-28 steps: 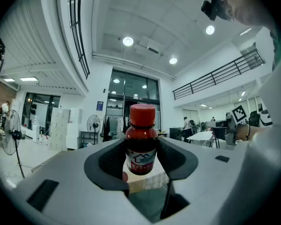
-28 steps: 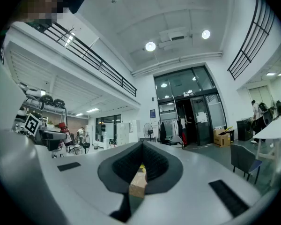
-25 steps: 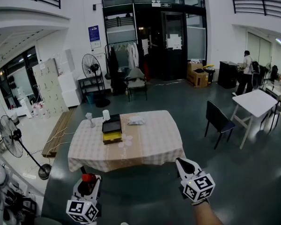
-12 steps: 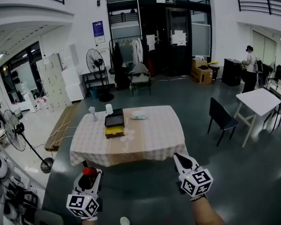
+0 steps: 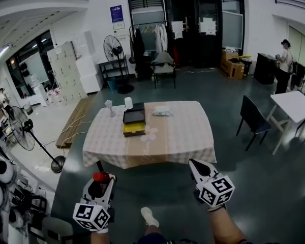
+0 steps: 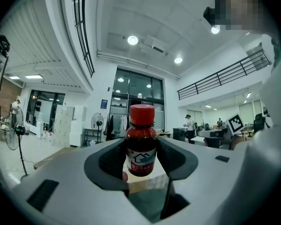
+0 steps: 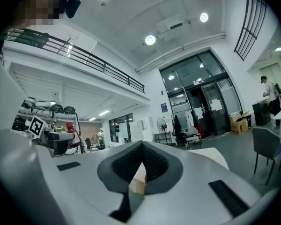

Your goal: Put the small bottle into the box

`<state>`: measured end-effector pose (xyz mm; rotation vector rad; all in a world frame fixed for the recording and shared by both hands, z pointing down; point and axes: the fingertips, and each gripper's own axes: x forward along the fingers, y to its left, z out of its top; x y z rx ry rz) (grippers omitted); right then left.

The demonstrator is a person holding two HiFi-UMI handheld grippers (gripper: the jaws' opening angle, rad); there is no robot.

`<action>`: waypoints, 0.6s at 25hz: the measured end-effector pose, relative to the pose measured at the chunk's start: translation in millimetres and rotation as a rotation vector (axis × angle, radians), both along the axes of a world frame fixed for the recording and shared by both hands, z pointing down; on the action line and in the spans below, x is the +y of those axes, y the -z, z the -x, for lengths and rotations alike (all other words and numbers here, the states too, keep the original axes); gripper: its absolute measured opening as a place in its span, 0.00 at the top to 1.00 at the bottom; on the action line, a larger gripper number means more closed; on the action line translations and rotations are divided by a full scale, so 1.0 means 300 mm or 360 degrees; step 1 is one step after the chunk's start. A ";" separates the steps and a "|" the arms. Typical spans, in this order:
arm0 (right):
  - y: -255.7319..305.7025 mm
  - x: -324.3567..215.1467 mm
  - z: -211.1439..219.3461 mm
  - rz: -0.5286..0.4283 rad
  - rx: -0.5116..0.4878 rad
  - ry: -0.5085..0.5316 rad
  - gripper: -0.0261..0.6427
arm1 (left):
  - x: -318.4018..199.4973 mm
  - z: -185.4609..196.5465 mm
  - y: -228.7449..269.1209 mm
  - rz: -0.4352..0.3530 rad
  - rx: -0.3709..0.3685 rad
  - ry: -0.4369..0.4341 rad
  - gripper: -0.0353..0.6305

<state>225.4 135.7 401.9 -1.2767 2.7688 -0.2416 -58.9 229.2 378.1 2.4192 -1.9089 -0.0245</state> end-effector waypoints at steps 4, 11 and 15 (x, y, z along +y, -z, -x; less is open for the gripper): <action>-0.068 -0.179 0.096 0.0043 -0.0018 0.0018 0.95 | -0.188 0.081 -0.070 0.0013 0.0009 -0.0012 0.60; -0.035 -0.599 0.304 0.0030 0.0089 -0.0029 0.95 | -0.653 0.230 -0.056 0.0024 -0.0022 -0.0074 0.60; -0.018 -0.826 0.435 0.0050 0.0086 -0.0055 0.95 | -0.908 0.325 -0.036 0.0020 -0.0149 -0.0142 0.60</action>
